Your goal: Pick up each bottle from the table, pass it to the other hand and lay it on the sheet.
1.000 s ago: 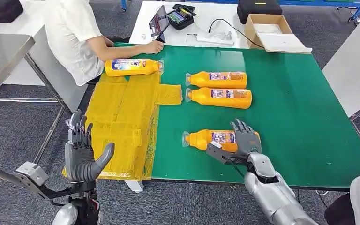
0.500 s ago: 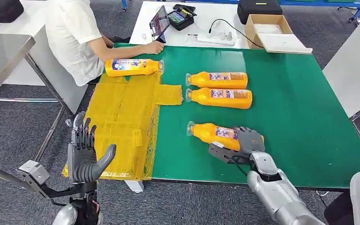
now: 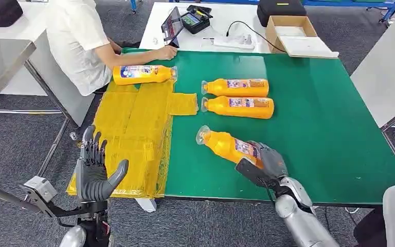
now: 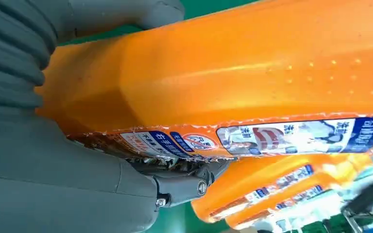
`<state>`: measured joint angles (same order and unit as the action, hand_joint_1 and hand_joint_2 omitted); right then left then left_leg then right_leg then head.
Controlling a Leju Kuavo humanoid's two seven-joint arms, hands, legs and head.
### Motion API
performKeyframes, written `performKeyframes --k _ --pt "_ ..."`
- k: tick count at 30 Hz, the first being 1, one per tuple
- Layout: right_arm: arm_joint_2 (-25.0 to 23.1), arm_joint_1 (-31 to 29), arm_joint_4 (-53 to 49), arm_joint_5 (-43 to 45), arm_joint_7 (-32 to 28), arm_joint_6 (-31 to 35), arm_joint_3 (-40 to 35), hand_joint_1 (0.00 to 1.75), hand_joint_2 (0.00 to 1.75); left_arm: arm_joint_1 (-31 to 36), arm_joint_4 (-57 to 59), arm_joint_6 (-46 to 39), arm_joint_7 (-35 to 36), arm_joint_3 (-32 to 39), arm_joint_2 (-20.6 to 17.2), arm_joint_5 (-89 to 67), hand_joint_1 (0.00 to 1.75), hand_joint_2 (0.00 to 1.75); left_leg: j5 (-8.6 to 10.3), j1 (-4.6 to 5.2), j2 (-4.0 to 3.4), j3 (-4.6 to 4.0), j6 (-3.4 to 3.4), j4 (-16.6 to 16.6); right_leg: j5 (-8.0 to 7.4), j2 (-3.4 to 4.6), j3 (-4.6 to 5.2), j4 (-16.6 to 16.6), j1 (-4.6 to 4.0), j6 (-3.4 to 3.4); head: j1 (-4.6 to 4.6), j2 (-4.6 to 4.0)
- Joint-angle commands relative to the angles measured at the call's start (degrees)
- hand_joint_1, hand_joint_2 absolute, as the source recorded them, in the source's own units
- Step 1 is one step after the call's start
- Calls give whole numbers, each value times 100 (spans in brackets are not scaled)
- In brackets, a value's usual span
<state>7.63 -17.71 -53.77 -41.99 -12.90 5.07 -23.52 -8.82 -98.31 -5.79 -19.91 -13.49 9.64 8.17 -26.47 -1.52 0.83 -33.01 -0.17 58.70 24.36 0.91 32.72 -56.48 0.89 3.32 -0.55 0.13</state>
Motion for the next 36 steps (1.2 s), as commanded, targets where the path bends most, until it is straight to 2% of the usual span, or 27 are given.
performKeyframes --k 1,4,8,9,10,11,17,20,26,31,36 --pt "-97 438 -188 65 -4 -109 234 175 175 155 435 -20 20 -121 -136 5 0 175 7 0 7 0 8 -8 -3 -17 -5 8 -2 -9 0 0" --pt "-97 438 -188 65 -4 -109 234 175 175 155 435 -20 20 -121 -136 5 0 175 13 2 6 -4 13 -16 -7 -23 -4 16 -2 -15 0 0" --pt "-326 773 -877 1092 -768 -315 640 175 175 137 672 -79 157 -165 -136 277 0 175 10 3 10 -4 8 -15 -3 -24 -5 11 0 -15 0 0" --pt "-371 823 -1054 1317 -836 -452 684 175 175 122 729 133 200 -165 -86 721 0 0 14 3 9 -6 11 -21 -6 -28 -2 17 -1 -20 0 0" --pt "-461 840 -1209 1803 -974 -800 771 175 175 114 817 302 215 -211 -105 1048 0 0 5 4 5 -8 5 -9 0 -14 0 4 3 -10 0 0" --pt "-470 840 -1346 2033 -1025 -958 773 175 175 128 912 313 197 -314 -146 1055 0 175 4 3 2 -14 4 -7 -1 -10 7 2 2 -10 0 0" --pt "-605 656 -1858 2296 -1040 -855 611 175 175 359 1598 -183 309 -839 -371 639 0 175 9 8 -7 -48 10 -10 -4 -3 41 -2 6 -13 -4 0" --pt "-729 501 -1765 2672 -955 -1109 428 175 175 298 1403 237 264 -837 -299 1467 0 175 8 6 -8 -54 10 -7 -4 -3 45 -3 4 -12 0 0" --pt "-864 286 -1713 2663 -1062 -1109 -113 175 175 407 1202 -69 366 -1197 -420 850 0 175 8 5 -12 -69 5 -2 -4 5 57 -10 5 -13 -2 0" --pt "-983 251 -1794 2723 -1056 -1116 -440 175 175 552 1299 -15 280 -1095 -385 1053 0 175 11 5 -20 -57 11 -14 -9 5 49 -2 1 -26 -2 0" --pt "-1066 153 -1477 2759 -1041 -1096 -737 175 175 551 1094 89 385 -1192 -396 1055 0 175 8 2 -3 -69 7 -4 -3 -1 54 -6 3 -11 -2 0"
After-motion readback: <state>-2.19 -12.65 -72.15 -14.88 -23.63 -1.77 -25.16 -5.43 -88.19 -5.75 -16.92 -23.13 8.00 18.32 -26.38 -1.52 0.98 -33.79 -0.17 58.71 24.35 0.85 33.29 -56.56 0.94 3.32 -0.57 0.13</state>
